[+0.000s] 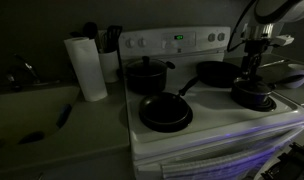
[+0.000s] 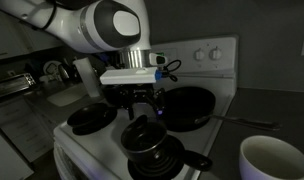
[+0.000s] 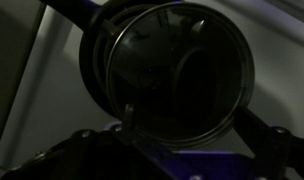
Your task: Remove the lid from the black pot on the bottom right plate
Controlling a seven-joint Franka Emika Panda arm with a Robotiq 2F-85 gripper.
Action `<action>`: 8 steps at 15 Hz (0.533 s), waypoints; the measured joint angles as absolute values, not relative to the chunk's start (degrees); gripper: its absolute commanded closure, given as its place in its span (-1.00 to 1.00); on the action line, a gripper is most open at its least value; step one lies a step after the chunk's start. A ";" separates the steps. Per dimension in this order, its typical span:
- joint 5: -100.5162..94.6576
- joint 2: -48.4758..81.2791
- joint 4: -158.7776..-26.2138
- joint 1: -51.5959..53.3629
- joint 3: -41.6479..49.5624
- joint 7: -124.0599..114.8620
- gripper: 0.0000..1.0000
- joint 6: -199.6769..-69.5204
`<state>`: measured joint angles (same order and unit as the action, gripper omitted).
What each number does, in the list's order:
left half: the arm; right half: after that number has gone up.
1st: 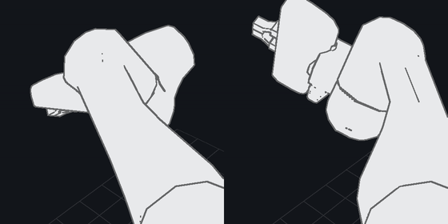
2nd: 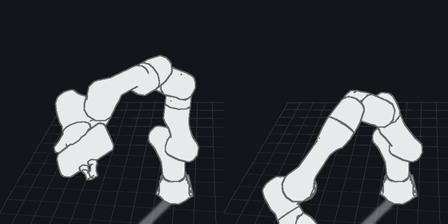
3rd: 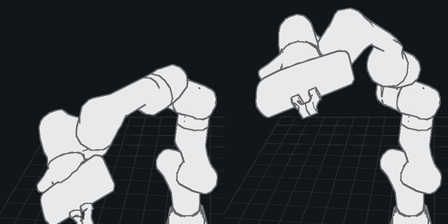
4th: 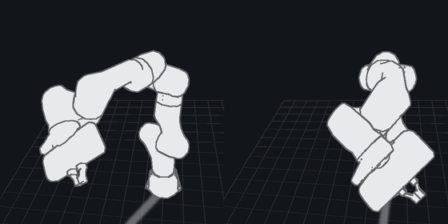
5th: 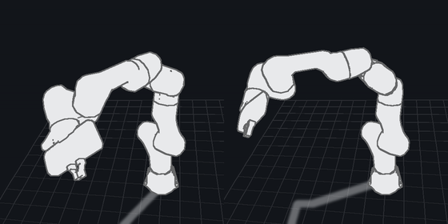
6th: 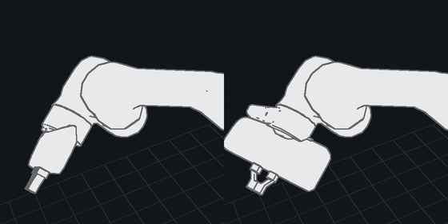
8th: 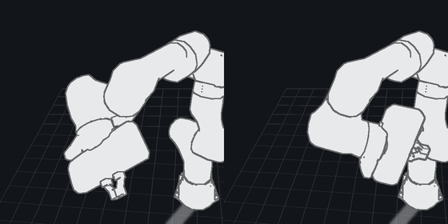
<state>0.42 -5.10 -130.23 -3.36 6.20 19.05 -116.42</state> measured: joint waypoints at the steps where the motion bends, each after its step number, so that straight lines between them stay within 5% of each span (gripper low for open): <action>1: 0.20 -5.25 -130.67 -3.36 6.20 19.13 -1.00 -118.52; 8: 2.08 -8.67 -135.38 -3.33 6.19 18.73 -1.00 -125.06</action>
<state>2.08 -8.67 -135.38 -3.33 6.19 18.73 -125.06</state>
